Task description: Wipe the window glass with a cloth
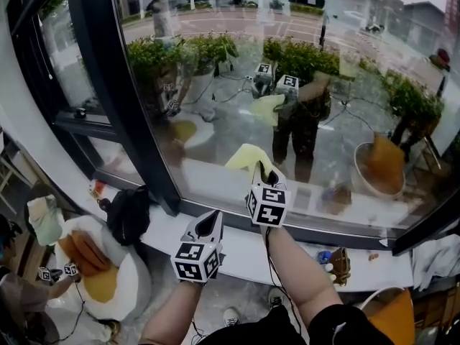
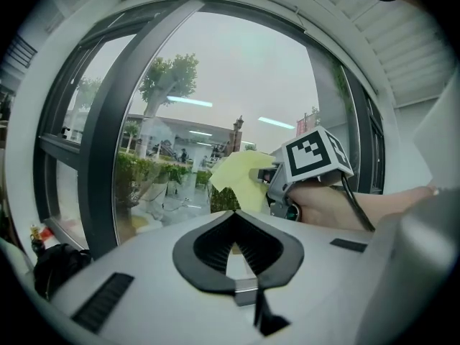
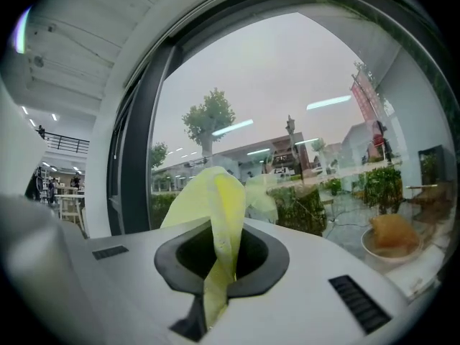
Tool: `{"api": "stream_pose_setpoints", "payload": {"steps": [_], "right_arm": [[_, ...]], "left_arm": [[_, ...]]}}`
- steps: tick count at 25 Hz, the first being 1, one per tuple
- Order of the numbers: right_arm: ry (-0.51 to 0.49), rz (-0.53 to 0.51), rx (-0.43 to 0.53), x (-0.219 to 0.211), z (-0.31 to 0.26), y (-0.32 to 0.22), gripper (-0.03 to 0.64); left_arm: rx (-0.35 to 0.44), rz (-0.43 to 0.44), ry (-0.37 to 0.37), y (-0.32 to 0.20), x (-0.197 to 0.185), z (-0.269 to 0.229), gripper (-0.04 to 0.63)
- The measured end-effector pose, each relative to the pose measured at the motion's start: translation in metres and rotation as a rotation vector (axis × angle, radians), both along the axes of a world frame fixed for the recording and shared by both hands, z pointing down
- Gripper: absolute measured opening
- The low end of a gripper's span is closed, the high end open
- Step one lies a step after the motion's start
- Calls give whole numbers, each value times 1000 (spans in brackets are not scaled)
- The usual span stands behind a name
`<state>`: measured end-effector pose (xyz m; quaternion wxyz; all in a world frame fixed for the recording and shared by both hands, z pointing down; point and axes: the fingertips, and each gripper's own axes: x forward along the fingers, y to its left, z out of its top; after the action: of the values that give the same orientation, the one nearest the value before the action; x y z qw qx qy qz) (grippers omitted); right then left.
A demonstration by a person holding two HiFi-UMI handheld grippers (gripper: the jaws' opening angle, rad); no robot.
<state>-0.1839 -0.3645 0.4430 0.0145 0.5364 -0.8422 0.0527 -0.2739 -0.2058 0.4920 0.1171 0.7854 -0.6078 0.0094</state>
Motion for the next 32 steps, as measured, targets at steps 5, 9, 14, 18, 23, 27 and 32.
{"api": "stream_pose_setpoints", "payload": {"steps": [5, 9, 14, 18, 23, 27, 32], "right_arm": [[11, 18, -1, 3, -2, -30, 32], [16, 19, -2, 1, -2, -49, 32], [3, 30, -29, 2, 6, -71, 32], [-7, 47, -47, 3, 13, -85, 32], [-13, 64, -68, -2, 18, -94, 32], [-27, 76, -82, -1, 18, -98, 32], [-60, 104, -93, 6, 17, -105, 32]], "left_arm": [[-1, 7, 1, -19, 7, 4, 6], [-4, 25, -1, -34, 15, 10, 6], [-31, 34, 10, -46, 22, 24, 6], [-44, 34, 11, -52, 23, 33, 6], [-60, 31, 14, -57, 18, 37, 6], [-62, 37, 11, -58, 16, 36, 6], [-61, 50, 6, -63, 16, 34, 6]]}}
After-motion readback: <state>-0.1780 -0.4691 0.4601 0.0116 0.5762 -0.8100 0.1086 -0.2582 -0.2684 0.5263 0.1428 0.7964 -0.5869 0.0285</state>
